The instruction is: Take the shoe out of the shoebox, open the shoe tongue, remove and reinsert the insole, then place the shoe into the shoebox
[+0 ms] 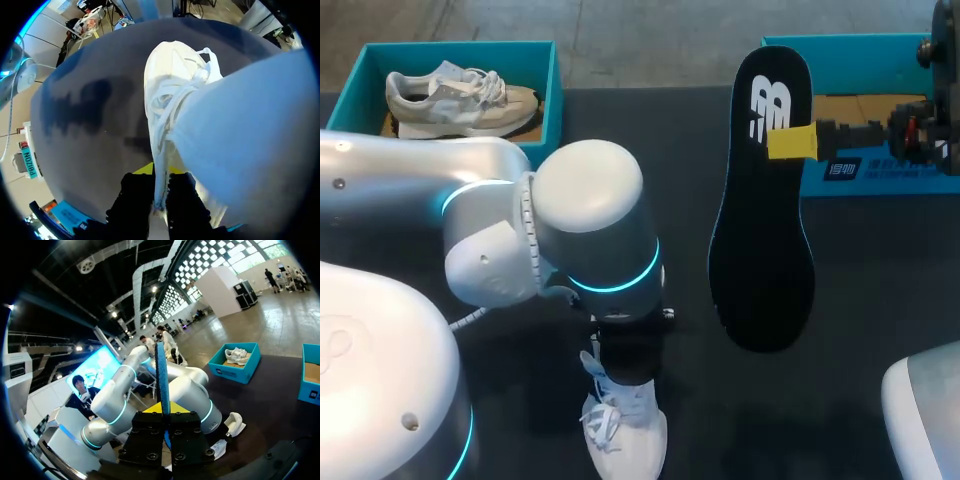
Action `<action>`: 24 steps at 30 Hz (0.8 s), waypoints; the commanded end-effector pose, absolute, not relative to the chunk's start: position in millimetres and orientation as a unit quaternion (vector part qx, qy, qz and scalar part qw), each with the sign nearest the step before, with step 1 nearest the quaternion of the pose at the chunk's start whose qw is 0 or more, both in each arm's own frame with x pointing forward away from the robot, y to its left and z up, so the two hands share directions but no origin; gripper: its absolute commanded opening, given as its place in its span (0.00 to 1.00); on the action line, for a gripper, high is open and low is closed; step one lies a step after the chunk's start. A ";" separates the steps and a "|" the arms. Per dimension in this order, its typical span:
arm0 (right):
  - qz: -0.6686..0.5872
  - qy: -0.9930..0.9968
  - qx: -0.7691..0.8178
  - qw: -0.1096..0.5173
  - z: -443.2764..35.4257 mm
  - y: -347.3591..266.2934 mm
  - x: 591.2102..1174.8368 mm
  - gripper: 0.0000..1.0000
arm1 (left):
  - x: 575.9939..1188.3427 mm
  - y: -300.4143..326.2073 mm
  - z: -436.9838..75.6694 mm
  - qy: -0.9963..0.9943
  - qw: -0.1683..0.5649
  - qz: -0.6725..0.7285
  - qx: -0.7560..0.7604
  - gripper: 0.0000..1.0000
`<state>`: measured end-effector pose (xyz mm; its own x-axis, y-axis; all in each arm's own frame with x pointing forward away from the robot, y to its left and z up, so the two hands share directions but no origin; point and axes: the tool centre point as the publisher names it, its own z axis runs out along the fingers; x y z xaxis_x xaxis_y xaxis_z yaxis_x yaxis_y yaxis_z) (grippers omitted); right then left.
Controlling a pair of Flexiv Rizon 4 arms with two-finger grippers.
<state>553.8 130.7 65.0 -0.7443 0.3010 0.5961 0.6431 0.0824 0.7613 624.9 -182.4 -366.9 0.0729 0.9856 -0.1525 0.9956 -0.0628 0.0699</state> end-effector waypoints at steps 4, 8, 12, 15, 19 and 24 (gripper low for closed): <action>-0.617 -0.700 -0.336 0.128 63.5 141.7 544.3 0.00 | 625.9 -177.6 -351.8 0.676 0.098 -0.037 0.729 0.47; -0.617 -0.700 -0.336 0.128 63.5 141.7 544.3 0.00 | 628.1 -177.9 -342.4 0.675 0.108 -0.044 0.729 0.73; -0.617 -0.700 -0.336 0.128 63.5 141.7 544.3 0.00 | 633.7 -179.2 -332.6 0.680 0.122 -0.053 0.721 0.84; -0.617 -0.700 -0.336 0.128 63.5 141.7 544.3 0.00 | 638.8 -178.8 -323.7 0.689 0.132 -0.062 0.710 0.93; -0.617 -0.700 -0.336 0.128 63.5 141.7 544.3 0.00 | 646.7 -178.7 -310.7 0.703 0.145 -0.083 0.692 1.00; -0.617 -0.700 -0.336 0.128 63.5 141.7 544.3 0.00 | 654.4 -176.1 -294.1 0.714 0.162 -0.106 0.673 1.00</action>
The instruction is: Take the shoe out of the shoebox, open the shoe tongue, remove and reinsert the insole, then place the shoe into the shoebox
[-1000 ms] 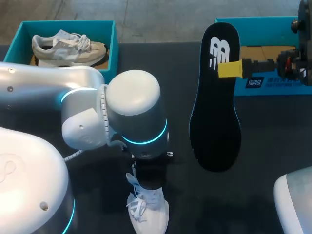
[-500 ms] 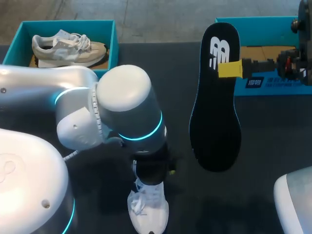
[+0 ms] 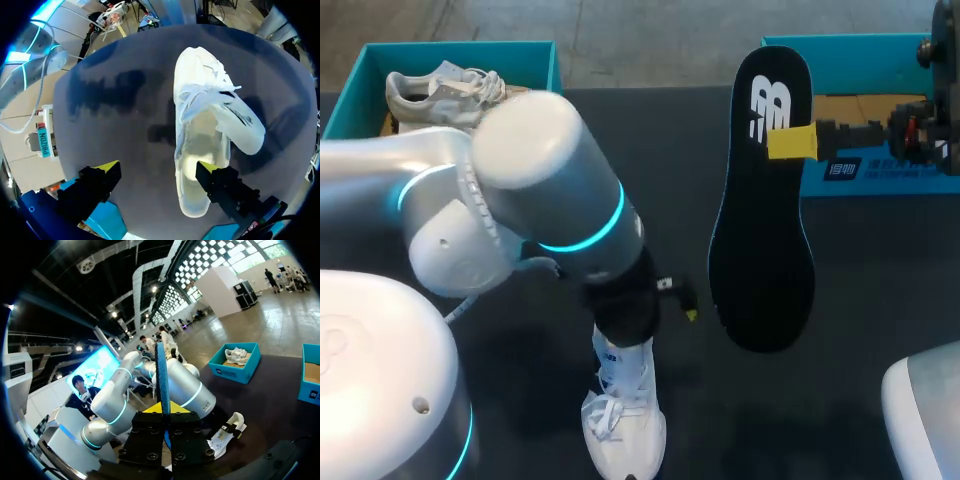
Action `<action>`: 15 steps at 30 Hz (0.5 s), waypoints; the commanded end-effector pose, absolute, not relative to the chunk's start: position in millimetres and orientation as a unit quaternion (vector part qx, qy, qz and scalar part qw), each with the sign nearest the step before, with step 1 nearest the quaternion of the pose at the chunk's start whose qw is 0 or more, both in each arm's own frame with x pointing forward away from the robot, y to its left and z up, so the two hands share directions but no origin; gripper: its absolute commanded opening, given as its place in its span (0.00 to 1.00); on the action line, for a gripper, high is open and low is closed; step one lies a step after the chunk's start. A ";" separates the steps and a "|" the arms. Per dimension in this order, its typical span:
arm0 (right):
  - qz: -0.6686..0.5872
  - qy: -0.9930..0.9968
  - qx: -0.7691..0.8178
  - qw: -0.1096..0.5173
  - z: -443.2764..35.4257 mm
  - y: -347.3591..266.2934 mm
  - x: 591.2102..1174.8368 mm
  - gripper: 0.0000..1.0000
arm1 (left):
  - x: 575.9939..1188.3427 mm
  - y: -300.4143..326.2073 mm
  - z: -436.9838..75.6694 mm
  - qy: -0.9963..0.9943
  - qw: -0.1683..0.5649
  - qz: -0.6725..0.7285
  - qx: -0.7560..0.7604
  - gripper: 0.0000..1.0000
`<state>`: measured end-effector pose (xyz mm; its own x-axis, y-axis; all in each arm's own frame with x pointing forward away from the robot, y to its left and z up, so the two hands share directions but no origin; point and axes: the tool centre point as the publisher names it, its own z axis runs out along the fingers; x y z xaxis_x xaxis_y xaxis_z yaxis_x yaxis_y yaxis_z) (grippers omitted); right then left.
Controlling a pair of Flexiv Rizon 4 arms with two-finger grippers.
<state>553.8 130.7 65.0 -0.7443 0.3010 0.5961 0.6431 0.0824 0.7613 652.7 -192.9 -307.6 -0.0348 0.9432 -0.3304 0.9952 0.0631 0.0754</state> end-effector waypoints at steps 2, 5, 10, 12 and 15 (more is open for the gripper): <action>-0.617 -0.700 -0.336 0.128 63.5 141.7 544.3 0.00 | 657.0 -173.6 -285.9 0.717 0.171 -0.118 0.666 1.00; -0.617 -0.700 -0.336 0.128 63.5 141.7 544.3 0.00 | 660.7 -168.4 -273.4 0.718 0.185 -0.136 0.657 1.00; -0.617 -0.700 -0.336 0.128 63.5 141.7 544.3 0.00 | 664.9 -156.9 -251.7 0.717 0.220 -0.163 0.641 1.00; -0.617 -0.700 -0.336 0.128 63.5 141.7 544.3 0.00 | 668.0 -151.6 -241.4 0.715 0.233 -0.186 0.632 1.00; -0.617 -0.700 -0.336 0.128 63.5 141.7 544.3 0.00 | 673.3 -143.8 -227.9 0.709 0.257 -0.204 0.624 1.00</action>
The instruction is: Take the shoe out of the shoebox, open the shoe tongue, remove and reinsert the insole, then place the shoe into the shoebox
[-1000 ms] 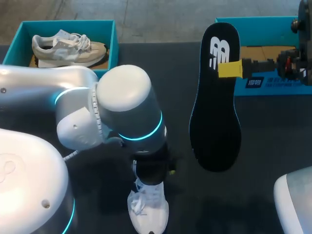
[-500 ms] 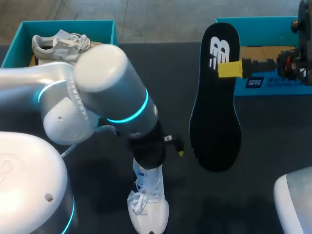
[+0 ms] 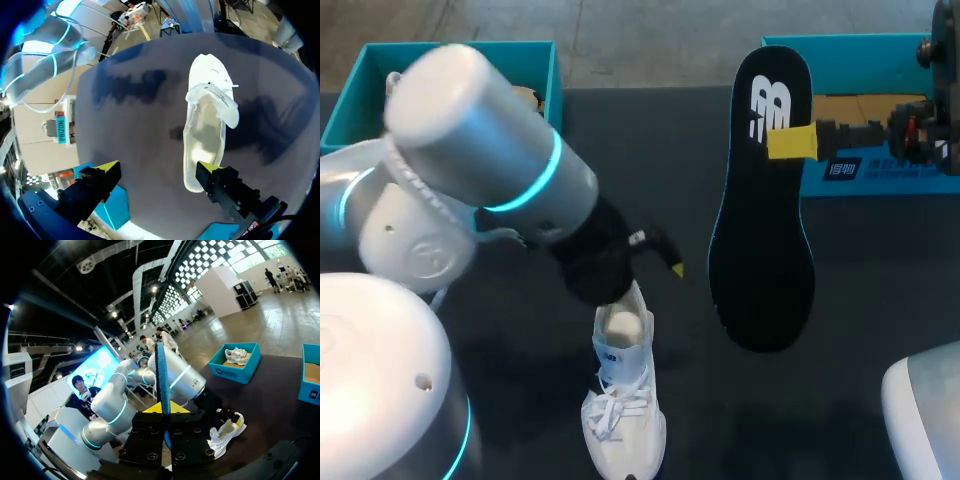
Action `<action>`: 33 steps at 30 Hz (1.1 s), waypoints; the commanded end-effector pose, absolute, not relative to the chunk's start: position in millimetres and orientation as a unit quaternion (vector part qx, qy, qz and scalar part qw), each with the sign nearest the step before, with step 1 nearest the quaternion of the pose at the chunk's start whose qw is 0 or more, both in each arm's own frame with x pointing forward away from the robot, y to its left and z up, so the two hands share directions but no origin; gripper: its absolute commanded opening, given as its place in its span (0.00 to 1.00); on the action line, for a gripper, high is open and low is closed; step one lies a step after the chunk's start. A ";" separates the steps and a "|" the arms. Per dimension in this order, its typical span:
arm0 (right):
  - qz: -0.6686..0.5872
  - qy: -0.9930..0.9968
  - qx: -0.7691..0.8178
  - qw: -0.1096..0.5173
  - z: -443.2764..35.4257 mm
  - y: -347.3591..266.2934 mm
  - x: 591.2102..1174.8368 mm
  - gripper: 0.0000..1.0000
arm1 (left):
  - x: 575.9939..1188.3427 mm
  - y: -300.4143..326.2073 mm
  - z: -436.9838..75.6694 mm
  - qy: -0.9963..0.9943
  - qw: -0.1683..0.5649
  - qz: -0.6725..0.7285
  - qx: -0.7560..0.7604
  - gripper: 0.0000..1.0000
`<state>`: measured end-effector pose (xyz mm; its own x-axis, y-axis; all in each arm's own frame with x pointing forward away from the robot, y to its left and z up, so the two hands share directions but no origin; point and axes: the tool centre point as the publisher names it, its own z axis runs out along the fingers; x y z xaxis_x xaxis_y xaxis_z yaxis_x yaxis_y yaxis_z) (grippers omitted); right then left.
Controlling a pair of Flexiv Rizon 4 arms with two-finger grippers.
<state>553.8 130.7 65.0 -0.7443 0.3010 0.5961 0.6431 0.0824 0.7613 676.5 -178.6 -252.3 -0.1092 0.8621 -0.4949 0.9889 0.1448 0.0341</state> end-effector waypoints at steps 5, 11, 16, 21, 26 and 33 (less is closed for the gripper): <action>-0.617 -0.700 -0.336 0.128 63.5 141.7 544.3 0.00 | 683.8 -130.1 -205.8 0.692 0.283 -0.256 0.613 1.00; -0.617 -0.700 -0.336 0.128 63.5 141.7 544.3 0.00 | 693.0 -118.1 -187.4 0.678 0.314 -0.307 0.590 1.00; -0.617 -0.700 -0.336 0.128 63.5 141.7 544.3 0.00 | 695.2 -115.2 -183.3 0.677 0.312 -0.313 0.589 1.00; -0.617 -0.700 -0.336 0.128 63.5 141.7 544.3 0.00 | 695.2 -115.2 -183.3 0.677 0.312 -0.313 0.589 1.00; -0.617 -0.700 -0.336 0.128 63.5 141.7 544.3 0.00 | 695.2 -115.2 -183.3 0.677 0.312 -0.313 0.589 1.00; -0.617 -0.700 -0.336 0.128 63.5 141.7 544.3 0.00 | 705.3 -106.8 -183.6 0.613 0.393 -0.353 0.588 1.00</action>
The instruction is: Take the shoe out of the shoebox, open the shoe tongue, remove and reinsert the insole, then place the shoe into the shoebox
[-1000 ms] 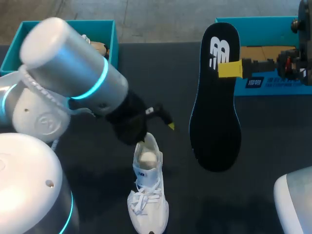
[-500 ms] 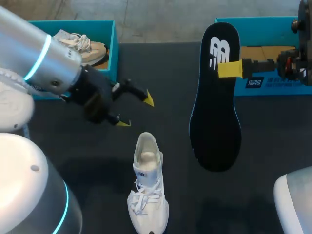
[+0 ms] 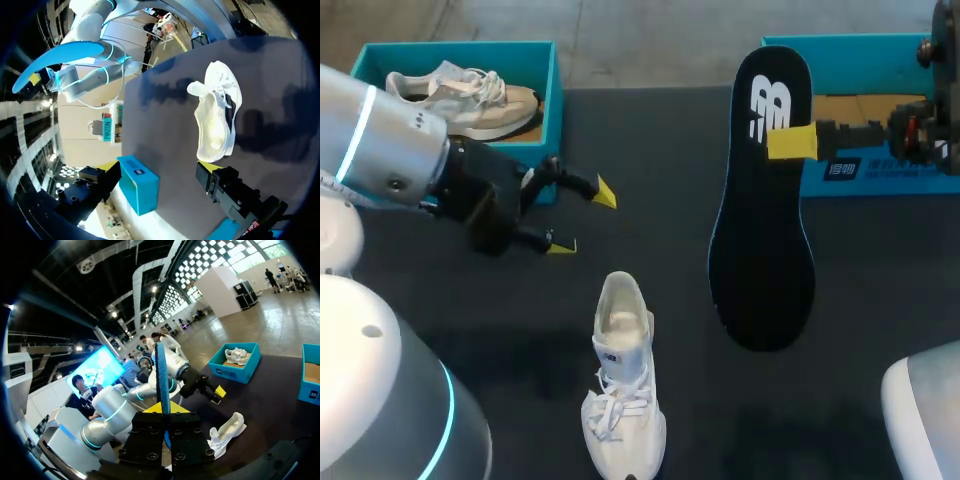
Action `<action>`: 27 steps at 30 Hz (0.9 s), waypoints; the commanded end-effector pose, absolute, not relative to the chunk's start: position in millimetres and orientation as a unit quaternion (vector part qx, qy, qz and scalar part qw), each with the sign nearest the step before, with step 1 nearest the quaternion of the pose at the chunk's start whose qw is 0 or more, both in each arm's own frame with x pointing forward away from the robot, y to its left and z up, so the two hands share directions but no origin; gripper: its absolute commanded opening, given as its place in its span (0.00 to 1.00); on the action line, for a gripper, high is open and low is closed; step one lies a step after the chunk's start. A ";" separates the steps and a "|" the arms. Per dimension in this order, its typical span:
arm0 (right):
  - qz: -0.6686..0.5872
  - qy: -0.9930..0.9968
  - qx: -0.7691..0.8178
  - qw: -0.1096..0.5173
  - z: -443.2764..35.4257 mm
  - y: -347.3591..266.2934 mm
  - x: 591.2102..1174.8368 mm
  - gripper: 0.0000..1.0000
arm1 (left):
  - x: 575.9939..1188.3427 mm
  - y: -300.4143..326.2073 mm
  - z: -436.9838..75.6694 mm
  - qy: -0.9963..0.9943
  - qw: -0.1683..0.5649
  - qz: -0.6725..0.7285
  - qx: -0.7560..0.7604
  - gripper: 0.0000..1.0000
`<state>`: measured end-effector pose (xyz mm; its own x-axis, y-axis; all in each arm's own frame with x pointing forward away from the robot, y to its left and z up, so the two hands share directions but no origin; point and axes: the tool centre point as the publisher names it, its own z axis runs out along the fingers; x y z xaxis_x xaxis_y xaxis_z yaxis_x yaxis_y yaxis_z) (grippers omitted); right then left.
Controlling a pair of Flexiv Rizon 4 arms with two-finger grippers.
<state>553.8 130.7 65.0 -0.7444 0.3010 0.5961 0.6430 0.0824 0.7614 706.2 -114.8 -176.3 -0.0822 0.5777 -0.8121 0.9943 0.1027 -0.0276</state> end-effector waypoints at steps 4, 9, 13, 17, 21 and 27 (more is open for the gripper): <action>-0.617 -0.700 -0.336 0.128 63.5 141.7 544.3 0.00 | 707.9 -100.6 -176.7 0.574 0.432 -0.371 0.589 1.00; -0.617 -0.700 -0.336 0.128 63.5 141.7 544.3 0.00 | 714.4 -102.8 -172.3 0.524 0.464 -0.400 0.592 1.00; -0.617 -0.700 -0.336 0.128 63.5 141.7 544.3 0.00 | 717.8 -107.4 -167.8 0.489 0.489 -0.417 0.589 1.00; -0.617 -0.700 -0.336 0.128 63.5 141.7 544.3 0.00 | 717.9 -111.0 -159.3 0.476 0.503 -0.434 0.577 1.00; -0.617 -0.700 -0.336 0.128 63.5 141.7 544.3 0.00 | 717.5 -117.0 -151.4 0.470 0.508 -0.440 0.572 1.00; -0.617 -0.700 -0.336 0.128 63.5 141.7 544.3 0.00 | 714.8 -122.6 -140.8 0.456 0.519 -0.446 0.569 1.00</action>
<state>553.8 130.7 65.0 -0.7444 0.3009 0.5961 0.6430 0.0824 0.7614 714.6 -119.4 -141.4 0.1851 0.0596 -0.9809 0.9822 -0.0434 0.1827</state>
